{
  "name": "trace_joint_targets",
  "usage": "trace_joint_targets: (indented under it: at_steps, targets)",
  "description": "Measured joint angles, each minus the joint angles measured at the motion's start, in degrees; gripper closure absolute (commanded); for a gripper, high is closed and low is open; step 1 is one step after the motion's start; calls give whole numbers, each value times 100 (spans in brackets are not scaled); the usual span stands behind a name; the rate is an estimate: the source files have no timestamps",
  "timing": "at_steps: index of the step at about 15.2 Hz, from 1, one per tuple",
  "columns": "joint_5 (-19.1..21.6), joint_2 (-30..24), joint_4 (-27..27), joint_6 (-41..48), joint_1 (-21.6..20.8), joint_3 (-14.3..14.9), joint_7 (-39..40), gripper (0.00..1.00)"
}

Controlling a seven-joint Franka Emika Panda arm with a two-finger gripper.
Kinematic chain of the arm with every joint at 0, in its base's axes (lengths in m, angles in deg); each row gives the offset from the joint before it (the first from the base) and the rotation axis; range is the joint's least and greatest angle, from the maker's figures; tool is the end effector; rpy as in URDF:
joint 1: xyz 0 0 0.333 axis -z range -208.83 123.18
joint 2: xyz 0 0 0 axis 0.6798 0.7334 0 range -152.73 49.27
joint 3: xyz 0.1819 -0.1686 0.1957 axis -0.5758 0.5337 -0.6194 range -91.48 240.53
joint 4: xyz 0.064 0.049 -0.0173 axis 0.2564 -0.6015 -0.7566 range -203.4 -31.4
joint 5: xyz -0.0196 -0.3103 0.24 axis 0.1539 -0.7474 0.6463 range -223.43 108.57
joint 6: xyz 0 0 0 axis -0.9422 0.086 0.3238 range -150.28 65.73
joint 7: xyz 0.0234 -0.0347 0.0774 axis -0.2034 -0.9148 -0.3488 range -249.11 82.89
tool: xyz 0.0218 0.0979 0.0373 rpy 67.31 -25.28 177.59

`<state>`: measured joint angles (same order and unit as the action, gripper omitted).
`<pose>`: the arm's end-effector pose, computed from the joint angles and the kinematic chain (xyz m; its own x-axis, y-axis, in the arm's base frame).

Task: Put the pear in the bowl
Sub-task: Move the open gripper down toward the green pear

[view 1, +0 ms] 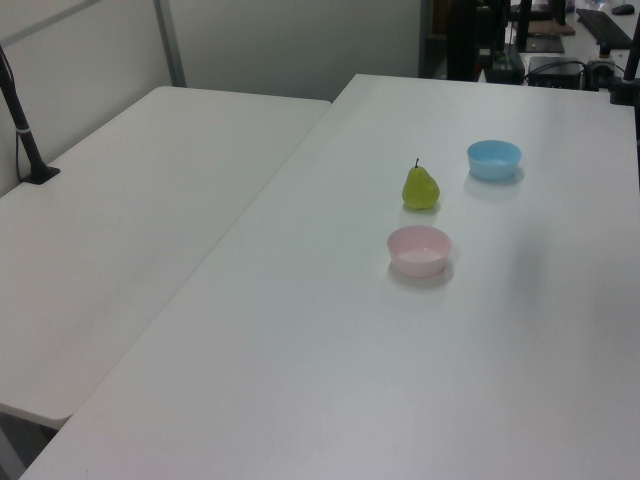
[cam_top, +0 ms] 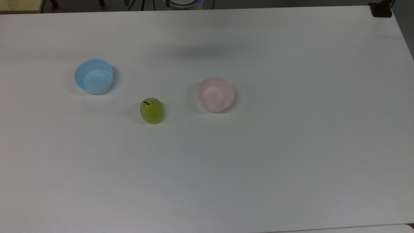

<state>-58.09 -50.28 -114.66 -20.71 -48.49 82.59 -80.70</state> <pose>0.5536 -0.0235 0.6261 0.9983 -0.0010 -0.0574 -0.0003 -0.9999 0.0127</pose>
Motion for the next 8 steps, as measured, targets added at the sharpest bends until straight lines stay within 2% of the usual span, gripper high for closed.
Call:
trace_joint_targets:
  at_steps: [8]
  targets:
    - [1, 10, -4, 0, -141, 177, 253, 0]
